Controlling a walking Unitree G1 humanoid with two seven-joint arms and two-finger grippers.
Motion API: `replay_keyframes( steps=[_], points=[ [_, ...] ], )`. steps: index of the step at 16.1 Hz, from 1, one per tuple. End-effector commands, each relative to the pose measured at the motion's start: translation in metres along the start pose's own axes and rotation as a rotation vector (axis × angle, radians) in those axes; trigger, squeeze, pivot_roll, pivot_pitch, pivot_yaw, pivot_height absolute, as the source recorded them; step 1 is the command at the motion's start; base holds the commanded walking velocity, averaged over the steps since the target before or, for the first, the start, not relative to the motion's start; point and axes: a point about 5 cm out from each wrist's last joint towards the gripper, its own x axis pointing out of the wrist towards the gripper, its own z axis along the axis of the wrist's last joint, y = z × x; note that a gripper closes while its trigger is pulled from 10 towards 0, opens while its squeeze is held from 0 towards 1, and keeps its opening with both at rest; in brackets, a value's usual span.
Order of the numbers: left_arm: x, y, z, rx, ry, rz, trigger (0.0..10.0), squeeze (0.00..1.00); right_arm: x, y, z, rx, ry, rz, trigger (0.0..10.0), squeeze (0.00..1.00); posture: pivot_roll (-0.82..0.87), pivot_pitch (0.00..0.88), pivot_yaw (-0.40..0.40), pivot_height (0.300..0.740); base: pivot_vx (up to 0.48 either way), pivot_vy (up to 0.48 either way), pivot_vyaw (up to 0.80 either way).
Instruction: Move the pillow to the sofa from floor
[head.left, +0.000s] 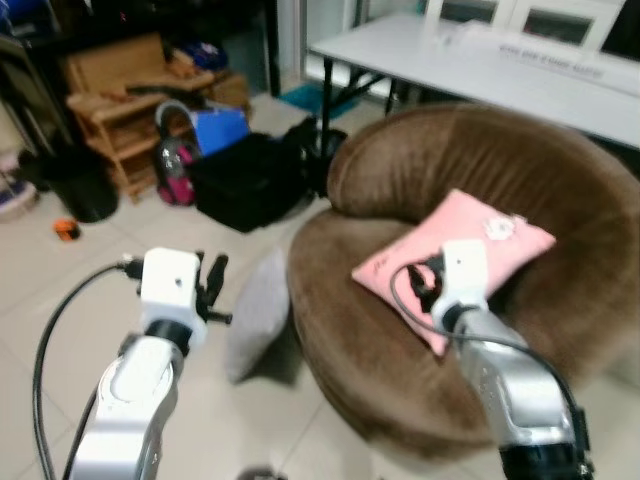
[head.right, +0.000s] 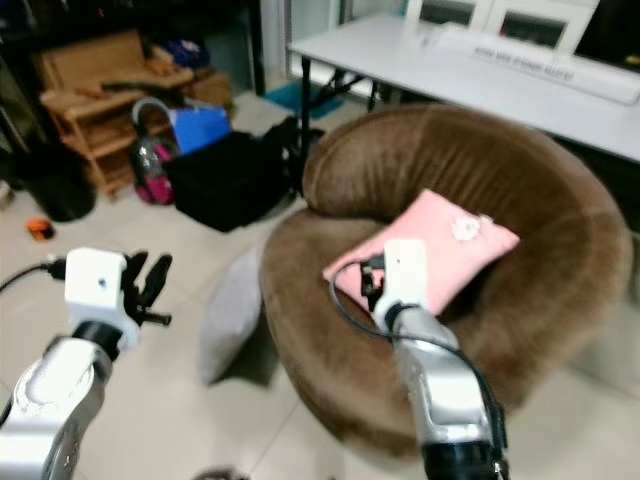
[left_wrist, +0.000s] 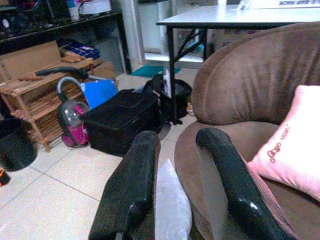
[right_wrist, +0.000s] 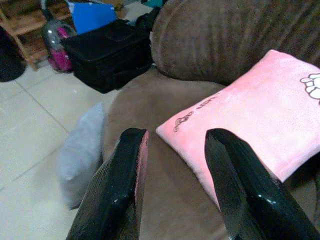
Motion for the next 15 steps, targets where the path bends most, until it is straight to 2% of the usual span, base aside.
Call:
replay_keyframes(
  steps=[1, 4, 6, 12, 15],
  points=[
    [0.0004, -0.0015, 0.0012, -0.004, -0.006, 0.0, 10.0, 0.0, -0.0009, -0.0042, 0.0034, -0.002, -0.007, -0.016, 10.0, 0.0, 0.11, 0.0, -0.013, 0.74, 0.0, 0.0, 0.0],
    [-0.0001, -0.001, 0.0009, -0.008, -0.01, 0.001, 10.0, 0.0, -0.0012, -0.0042, 0.0036, 0.006, -0.009, -0.018, 10.0, 0.0, 0.11, 0.0, -0.013, 0.74, 0.0, 0.0, 0.0],
    [0.0, -0.0016, 0.0011, -0.007, -0.011, -0.005, 10.0, 0.0, -0.0014, -0.0076, 0.0025, 0.011, -0.004, -0.028, 10.0, 0.0, 0.11, 0.0, -0.011, 0.74, 0.0, 0.289, 0.0],
    [0.0002, -0.0013, 0.0012, -0.006, -0.01, -0.01, 10.0, 0.0, -0.0017, -0.0064, 0.0013, 0.003, 0.003, -0.021, 10.0, 0.0, 0.11, 0.0, -0.011, 0.74, 0.0, 0.328, -0.44],
    [0.0, -0.0015, 0.0009, -0.005, -0.007, -0.007, 10.0, 0.0, -0.002, -0.0069, 0.001, -0.002, 0.005, -0.019, 10.0, 0.0, 0.11, 0.0, -0.008, 0.74, 0.0, 0.394, 0.0]
  ],
)
